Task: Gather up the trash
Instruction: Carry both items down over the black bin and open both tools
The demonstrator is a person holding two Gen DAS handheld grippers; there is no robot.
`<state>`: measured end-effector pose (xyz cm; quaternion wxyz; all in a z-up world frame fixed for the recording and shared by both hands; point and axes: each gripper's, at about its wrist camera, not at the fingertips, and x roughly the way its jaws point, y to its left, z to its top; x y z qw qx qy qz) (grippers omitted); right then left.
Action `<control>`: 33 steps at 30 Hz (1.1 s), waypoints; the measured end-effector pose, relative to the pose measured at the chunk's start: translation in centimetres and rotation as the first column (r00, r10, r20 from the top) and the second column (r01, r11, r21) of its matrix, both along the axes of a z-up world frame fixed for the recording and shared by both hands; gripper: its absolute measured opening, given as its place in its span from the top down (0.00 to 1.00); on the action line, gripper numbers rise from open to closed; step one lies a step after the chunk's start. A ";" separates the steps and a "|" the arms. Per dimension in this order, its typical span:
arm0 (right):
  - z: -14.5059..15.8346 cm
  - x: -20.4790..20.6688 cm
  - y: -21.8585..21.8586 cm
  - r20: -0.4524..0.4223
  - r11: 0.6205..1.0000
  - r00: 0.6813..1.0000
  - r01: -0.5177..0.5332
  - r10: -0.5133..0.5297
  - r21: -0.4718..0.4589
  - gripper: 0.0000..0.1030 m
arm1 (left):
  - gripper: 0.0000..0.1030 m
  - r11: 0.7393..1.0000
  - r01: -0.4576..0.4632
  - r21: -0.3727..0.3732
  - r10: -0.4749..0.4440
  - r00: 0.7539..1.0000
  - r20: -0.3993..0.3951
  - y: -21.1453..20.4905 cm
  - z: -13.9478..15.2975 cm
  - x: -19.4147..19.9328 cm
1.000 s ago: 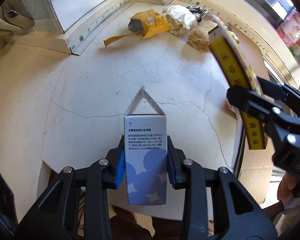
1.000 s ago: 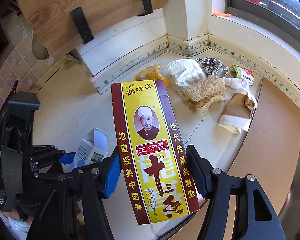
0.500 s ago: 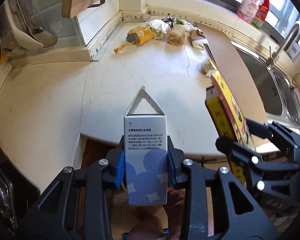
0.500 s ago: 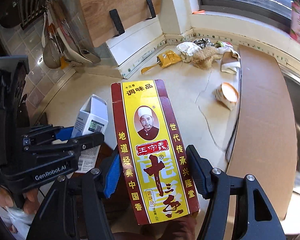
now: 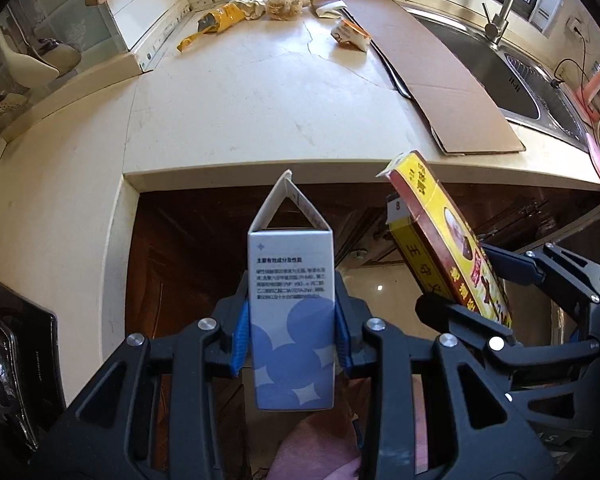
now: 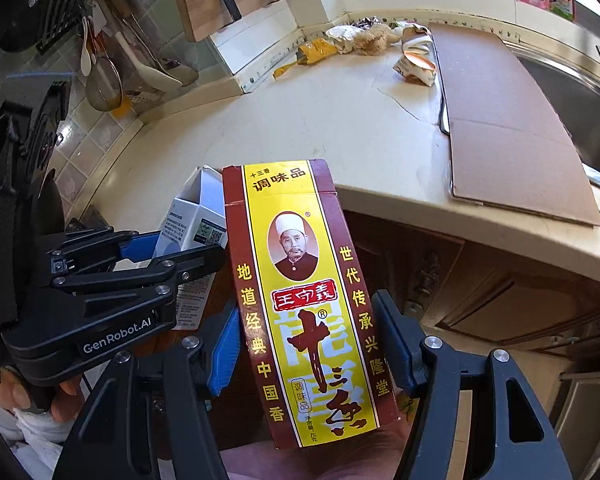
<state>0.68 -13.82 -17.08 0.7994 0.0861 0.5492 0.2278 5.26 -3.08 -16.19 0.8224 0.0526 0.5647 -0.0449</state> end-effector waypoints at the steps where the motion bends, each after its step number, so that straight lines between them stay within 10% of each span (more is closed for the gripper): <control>1: -0.4 -0.3 -0.2 -0.010 1.000 1.000 -0.003 0.003 -0.001 0.39 | 0.70 1.000 0.000 -0.005 0.000 1.000 -0.004 -0.2 -0.4 -0.1; 11: -6.2 0.6 -0.5 -0.126 0.998 0.991 -0.045 0.041 -0.033 0.39 | 0.70 0.997 -0.061 -0.057 0.058 0.997 -0.058 -0.2 -6.5 0.4; 33: -32.6 2.8 5.8 -0.498 0.977 0.862 -0.178 0.099 -0.114 0.39 | 0.69 0.978 -0.204 -0.033 0.190 0.950 -0.247 5.5 -29.5 1.2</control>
